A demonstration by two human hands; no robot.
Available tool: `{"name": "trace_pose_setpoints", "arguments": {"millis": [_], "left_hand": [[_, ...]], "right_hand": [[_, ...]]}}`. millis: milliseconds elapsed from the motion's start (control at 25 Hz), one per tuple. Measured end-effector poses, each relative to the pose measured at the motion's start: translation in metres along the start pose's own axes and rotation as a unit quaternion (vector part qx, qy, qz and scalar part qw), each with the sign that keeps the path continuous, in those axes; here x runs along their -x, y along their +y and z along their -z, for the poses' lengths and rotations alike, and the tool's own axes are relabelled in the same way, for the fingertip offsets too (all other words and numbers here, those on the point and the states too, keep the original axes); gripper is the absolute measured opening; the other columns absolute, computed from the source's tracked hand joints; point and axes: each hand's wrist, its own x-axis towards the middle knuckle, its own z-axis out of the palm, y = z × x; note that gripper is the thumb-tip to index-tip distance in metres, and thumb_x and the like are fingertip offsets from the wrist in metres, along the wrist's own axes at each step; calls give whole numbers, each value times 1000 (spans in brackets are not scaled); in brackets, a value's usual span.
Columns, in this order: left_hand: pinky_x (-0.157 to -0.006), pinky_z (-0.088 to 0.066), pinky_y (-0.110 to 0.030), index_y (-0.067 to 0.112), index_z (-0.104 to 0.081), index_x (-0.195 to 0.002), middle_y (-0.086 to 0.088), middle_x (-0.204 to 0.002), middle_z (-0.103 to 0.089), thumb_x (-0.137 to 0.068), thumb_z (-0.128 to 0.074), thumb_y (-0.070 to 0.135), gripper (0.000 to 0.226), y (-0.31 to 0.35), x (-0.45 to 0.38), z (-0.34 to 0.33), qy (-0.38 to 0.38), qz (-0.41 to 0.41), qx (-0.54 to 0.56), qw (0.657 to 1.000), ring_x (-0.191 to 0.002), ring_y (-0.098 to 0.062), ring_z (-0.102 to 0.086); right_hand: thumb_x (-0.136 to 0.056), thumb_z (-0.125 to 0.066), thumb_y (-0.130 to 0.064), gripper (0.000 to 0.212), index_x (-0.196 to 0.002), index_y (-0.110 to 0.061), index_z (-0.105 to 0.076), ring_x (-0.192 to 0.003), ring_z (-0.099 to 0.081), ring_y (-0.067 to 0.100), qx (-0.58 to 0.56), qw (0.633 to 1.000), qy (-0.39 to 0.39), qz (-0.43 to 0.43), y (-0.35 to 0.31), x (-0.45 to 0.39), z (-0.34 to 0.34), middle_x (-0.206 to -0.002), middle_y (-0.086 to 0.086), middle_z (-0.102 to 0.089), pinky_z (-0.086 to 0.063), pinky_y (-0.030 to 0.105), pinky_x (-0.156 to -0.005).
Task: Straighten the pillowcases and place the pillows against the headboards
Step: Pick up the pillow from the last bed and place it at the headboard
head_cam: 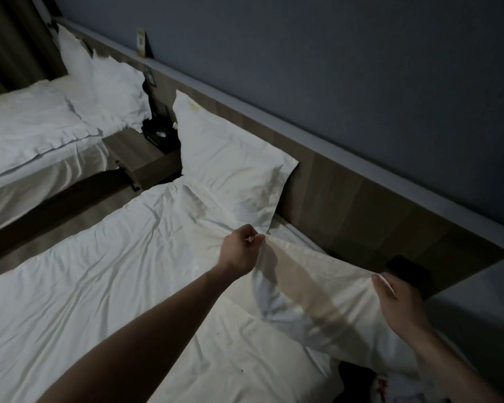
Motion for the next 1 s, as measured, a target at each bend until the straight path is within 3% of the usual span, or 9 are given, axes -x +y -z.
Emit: {"name": "trace_pose_setpoints", "arguments": {"millis": [160,280,400,600,680,760,1000], "left_hand": [[-81,-56,-39,18,-66,-88,-5,-92,-75,-96,-62,40,23,26,-44,-51,-31,-6,-29,999,-92,-28,-69],[-80,-54,-37,21,-62,-85,-6,-97,-75,-96,-60,39,21,42,-71,-83,-54,-20,-54,997,-96,-31,-68],[-82,-54,-38,15,-69,-95,-9,-103,-75,-97,-60,38,24,54,-95,-114,-87,-32,-80,993,-101,-34,-68],[-76,-44,-30,11,-70,-102,-12,-108,-75,-96,-63,34,25,76,-122,-157,-107,-56,-88,989,-105,-35,-67],[-81,-50,-32,11,-72,-107,-11,-112,-76,-96,-64,34,27,91,-133,-169,-107,-64,-88,988,-107,-34,-68],[-86,-53,-35,11,-72,-107,-11,-113,-75,-96,-63,34,27,106,-144,-179,-109,-72,-95,987,-108,-35,-68],[-79,-47,-32,8,-72,-108,-14,-115,-73,-97,-59,38,34,132,-170,-214,-150,-75,-121,978,-108,-37,-67]], "right_hand": [[-106,-51,-22,30,-103,-1,-72,-97,-62,25,-13,1000,20,-17,30,-34,14,-94,5,-66,-42,35,-90],[-104,-53,-25,33,-99,2,-71,-97,-67,37,18,999,42,-16,54,-57,25,-94,18,-71,-47,40,-87],[-106,-51,-28,35,-115,-2,-71,-116,-65,40,46,995,36,-81,80,-81,34,-118,21,-72,-49,46,-97],[-104,-50,-33,36,-109,-6,-72,-109,-67,39,91,990,38,-105,119,-107,46,-113,17,-74,-52,45,-92],[-105,-51,-30,35,-110,-4,-73,-107,-67,39,98,988,54,-109,125,-119,55,-112,20,-73,-51,44,-92],[-105,-51,-27,32,-103,-4,-73,-101,-66,40,115,986,67,-95,132,-130,65,-106,21,-71,-51,44,-87],[-102,-57,-16,27,-80,-4,-68,-83,-66,43,165,974,141,-72,153,-148,86,-85,23,-67,-52,47,-77]]}}
